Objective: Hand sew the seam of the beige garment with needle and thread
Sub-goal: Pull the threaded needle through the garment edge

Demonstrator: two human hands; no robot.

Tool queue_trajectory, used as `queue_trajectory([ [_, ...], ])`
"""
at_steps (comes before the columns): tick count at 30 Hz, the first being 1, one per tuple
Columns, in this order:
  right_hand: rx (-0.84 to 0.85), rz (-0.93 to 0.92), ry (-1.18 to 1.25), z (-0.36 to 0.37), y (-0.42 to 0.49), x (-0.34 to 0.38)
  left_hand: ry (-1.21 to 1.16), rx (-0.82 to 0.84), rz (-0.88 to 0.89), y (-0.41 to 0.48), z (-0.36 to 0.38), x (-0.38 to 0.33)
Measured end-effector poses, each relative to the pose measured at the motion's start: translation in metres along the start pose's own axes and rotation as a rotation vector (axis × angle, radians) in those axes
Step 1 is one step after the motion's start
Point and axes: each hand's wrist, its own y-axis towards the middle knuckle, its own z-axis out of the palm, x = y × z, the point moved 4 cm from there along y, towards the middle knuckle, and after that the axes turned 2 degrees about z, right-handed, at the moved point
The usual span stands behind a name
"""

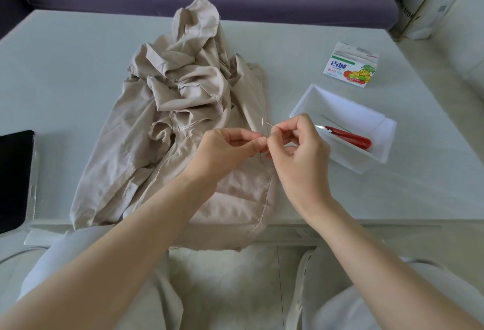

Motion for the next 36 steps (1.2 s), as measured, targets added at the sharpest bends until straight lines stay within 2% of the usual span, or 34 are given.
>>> queue_trajectory([
  [11,0.001,-0.084,-0.059,-0.0028,-0.0005,0.0018,-0.011,-0.014,-0.005,-0.0051,0.0013,-0.0048],
  [36,0.006,-0.107,-0.076,-0.0004,-0.0007,-0.0028,-0.014,-0.013,0.016,-0.0032,0.0007,-0.0031],
])
